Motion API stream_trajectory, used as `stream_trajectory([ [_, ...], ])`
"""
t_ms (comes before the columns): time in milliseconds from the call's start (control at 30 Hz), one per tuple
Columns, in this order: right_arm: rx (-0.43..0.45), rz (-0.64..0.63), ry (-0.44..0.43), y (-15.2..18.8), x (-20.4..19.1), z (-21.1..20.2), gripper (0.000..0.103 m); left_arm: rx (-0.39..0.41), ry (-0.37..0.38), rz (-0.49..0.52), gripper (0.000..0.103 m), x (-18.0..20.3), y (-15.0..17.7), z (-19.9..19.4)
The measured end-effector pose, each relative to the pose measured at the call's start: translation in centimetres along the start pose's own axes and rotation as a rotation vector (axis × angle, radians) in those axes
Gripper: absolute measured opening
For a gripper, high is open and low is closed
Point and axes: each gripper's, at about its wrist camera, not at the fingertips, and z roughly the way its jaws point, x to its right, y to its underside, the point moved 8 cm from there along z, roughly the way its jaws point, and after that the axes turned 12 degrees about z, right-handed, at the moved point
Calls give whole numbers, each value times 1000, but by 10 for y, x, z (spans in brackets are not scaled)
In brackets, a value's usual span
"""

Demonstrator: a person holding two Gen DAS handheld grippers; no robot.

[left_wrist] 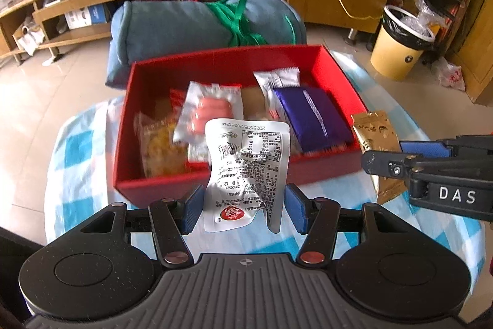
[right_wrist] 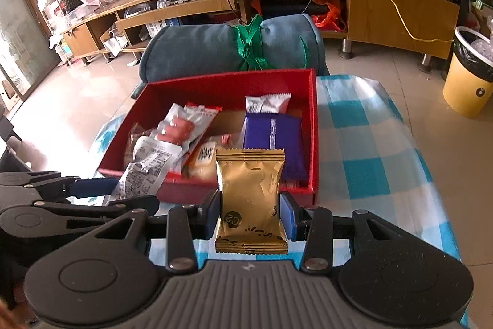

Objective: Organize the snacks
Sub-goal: 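Lift both packets and carry them over the red box, then open both tools to drop the packets into the box and withdraw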

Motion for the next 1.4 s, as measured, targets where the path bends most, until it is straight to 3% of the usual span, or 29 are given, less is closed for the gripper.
stream_trajectory([
  [333,14,-13,1,-41,-8,34,37,12,-47,-13,64,-16,-34,26],
  [667,-19,-35,20,-56,-7,84,38,-24,-99,-9,65,-29,-40,66],
  [733,-34,-34,30,-55,-5,90,41,-27,-125,-1,73,-31,-39,68],
  [800,-36,-34,36,-53,-4,92,41,-28,-140,-2,75,-33,-38,68],
  [1033,-12,-20,33,-48,-4,72,47,-41,-172,14,86,-33,-26,57],
  [1400,19,11,18,0,-10,4,51,-29,-101,-29,93,-11,9,18],
])
